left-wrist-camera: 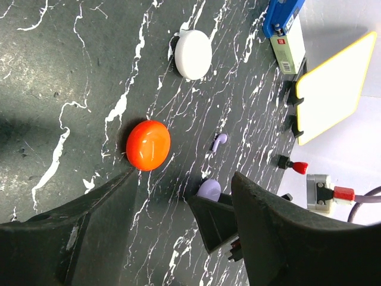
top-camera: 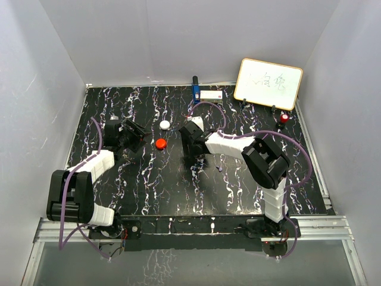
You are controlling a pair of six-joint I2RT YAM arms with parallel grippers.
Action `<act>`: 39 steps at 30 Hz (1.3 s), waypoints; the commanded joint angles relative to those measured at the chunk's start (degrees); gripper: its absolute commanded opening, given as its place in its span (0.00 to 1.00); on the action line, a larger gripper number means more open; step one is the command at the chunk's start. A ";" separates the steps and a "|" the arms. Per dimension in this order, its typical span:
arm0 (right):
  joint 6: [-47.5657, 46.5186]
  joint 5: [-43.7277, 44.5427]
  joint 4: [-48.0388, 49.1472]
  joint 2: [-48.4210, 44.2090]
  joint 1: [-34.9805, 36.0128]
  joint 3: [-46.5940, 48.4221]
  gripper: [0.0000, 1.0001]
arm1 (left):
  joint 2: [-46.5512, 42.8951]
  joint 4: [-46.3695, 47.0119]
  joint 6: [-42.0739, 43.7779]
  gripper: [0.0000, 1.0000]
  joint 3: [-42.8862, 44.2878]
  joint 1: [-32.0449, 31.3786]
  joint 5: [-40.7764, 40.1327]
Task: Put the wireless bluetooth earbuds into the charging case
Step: Pick up the charging case at the center of the board.
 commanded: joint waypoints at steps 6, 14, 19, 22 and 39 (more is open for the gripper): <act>2.00 1.63 -0.43 1.54 -0.13 0.18 0.50 | -3.93 0.20 -0.07 0.62 -0.86 0.40 1.55; -9.43 1.03 7.08 -3.82 -0.77 -4.49 0.05 | -2.62 1.37 1.91 0.59 2.04 0.40 8.52; -27.42 -10.76 19.83 -13.26 -3.47 -11.34 0.00 | 5.14 5.01 2.80 0.57 6.84 0.39 23.58; -33.20 -20.01 23.31 -17.20 -6.74 -12.54 0.00 | 7.46 7.01 2.92 0.55 7.87 0.17 28.48; -49.03 -48.94 26.12 -15.88 -13.05 -9.04 0.00 | 11.62 4.88 8.21 0.48 13.25 -10.59 29.44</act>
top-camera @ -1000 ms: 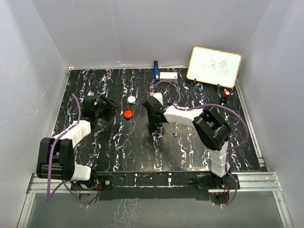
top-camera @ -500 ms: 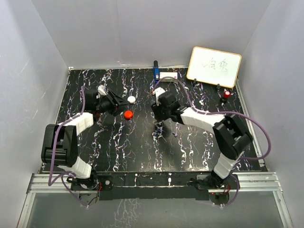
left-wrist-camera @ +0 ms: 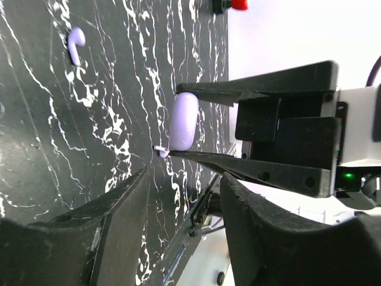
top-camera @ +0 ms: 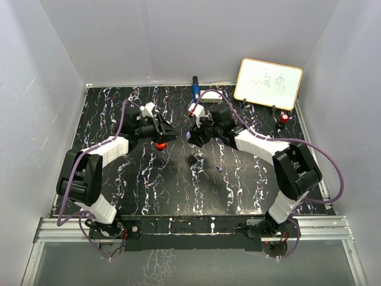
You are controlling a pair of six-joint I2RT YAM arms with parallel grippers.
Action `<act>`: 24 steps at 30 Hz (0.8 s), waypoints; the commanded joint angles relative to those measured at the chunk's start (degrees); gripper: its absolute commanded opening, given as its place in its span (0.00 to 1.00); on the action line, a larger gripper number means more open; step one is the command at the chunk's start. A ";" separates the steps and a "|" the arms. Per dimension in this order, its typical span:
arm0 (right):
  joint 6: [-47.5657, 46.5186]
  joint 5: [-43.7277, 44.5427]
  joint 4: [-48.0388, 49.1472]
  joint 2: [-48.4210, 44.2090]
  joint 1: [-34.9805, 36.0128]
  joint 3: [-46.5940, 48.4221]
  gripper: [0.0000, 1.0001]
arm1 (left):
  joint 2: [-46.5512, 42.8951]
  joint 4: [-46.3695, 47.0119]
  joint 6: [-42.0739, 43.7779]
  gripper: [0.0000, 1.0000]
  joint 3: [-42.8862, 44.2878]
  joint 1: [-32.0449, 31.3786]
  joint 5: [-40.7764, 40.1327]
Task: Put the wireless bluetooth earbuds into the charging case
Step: Pick up the charging case at the center of the board.
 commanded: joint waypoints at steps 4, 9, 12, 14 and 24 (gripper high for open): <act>-2.57 -7.72 1.61 0.77 0.08 4.37 0.00 | 1.57 0.42 0.97 0.48 0.83 -2.82 -2.61; -2.60 -9.29 0.73 1.02 0.10 4.87 0.00 | 3.32 2.32 0.56 0.47 1.19 -3.20 -2.46; -2.62 -9.91 0.06 1.41 0.14 5.28 0.00 | 4.02 3.87 -0.05 0.46 1.47 -3.65 -2.38; -2.61 -10.36 -0.32 1.70 0.08 5.64 0.00 | 4.42 4.53 -0.26 0.46 1.86 -4.06 -2.29; -3.14 -10.75 -1.74 2.78 0.11 6.89 0.00 | 5.02 6.73 -0.72 0.45 2.72 -5.70 -1.46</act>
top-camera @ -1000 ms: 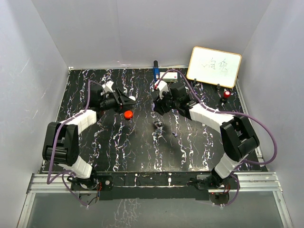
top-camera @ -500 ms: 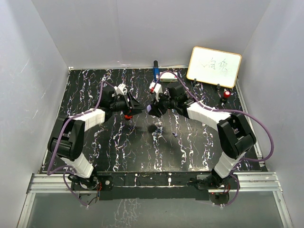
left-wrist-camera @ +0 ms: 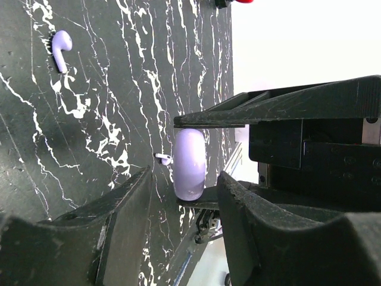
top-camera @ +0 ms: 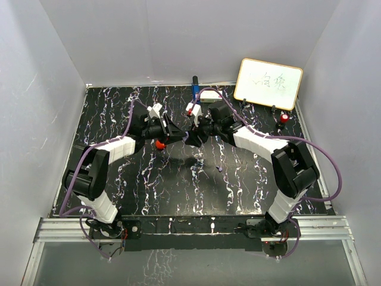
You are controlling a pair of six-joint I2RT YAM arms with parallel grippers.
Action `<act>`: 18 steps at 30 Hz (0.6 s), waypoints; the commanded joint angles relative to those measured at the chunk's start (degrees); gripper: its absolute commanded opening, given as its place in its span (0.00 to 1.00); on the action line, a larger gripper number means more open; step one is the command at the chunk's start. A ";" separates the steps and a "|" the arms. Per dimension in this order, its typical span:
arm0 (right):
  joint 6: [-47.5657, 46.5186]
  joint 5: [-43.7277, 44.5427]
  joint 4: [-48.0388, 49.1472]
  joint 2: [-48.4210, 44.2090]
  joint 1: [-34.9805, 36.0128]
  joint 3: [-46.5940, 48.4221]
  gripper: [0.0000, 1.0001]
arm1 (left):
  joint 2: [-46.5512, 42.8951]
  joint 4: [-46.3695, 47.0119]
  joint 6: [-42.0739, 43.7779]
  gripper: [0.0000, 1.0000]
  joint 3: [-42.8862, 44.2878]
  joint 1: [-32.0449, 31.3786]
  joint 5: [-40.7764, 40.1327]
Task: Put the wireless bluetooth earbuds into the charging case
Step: Pick up the charging case at the center of the board.
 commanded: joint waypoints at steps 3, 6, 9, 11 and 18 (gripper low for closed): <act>-1.07 -1.36 1.15 0.41 0.12 3.19 0.00 | 0.57 2.54 -0.29 0.45 2.17 -1.02 1.34; -1.06 -1.27 0.99 0.38 0.07 3.28 0.00 | 0.74 2.69 -0.37 0.42 2.19 -1.33 1.18; -1.07 -1.31 0.93 0.29 0.03 3.26 0.00 | 0.91 2.78 -0.46 0.40 2.37 -1.49 0.92; -1.12 -1.44 0.89 0.25 0.08 3.20 0.00 | 1.08 2.80 -0.47 0.39 2.54 -1.68 0.91; -1.25 -1.52 0.80 -0.06 0.13 3.11 0.00 | 1.44 3.29 -0.80 0.38 2.77 -2.09 0.69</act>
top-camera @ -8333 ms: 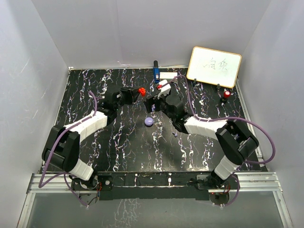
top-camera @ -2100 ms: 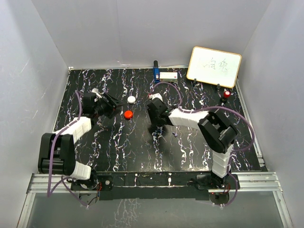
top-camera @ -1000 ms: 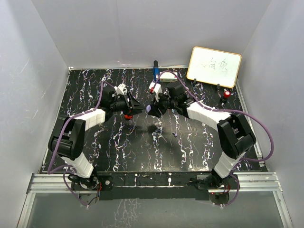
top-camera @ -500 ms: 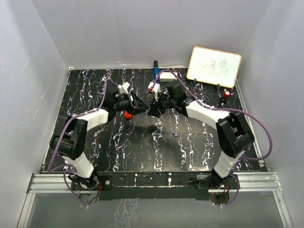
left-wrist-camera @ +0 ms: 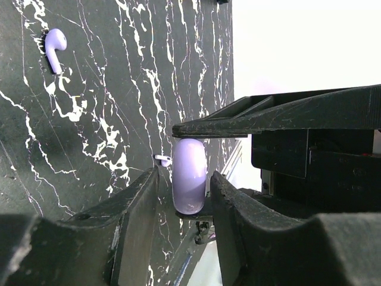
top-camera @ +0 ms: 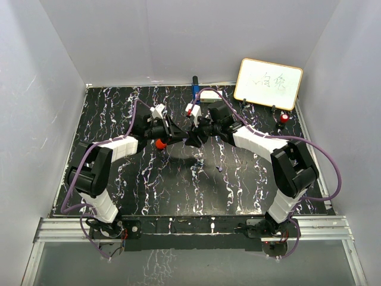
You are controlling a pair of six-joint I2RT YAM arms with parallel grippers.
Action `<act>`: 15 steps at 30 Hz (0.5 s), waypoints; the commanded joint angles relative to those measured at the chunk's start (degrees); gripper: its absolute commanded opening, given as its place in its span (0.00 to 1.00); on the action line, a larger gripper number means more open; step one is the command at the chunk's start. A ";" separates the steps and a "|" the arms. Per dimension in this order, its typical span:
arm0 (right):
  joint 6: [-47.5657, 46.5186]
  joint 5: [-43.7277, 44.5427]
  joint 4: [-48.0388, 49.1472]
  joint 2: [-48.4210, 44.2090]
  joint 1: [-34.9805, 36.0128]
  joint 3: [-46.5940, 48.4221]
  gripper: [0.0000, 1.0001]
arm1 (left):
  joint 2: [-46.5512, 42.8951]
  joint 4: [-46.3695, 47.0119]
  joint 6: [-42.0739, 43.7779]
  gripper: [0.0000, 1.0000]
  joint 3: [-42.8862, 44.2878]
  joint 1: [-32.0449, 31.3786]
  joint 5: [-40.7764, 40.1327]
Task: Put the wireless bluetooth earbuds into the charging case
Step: Pick up the charging case at the center of the board, then open the charging case.
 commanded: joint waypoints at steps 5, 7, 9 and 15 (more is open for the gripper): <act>-0.86 -1.14 1.65 -0.39 0.04 2.45 0.00 | -0.54 2.03 -0.40 0.29 2.03 -0.65 0.50; -0.86 -1.05 1.65 -0.39 0.08 2.44 0.00 | -0.61 2.24 -0.53 0.20 2.02 -0.74 0.54; -0.86 -1.06 1.65 -0.47 0.02 2.43 0.00 | -0.59 2.68 -0.62 0.12 1.99 -0.73 0.59; -0.57 -1.01 1.56 -0.54 0.05 2.42 0.00 | -0.43 4.14 -1.29 0.00 1.80 -0.90 1.07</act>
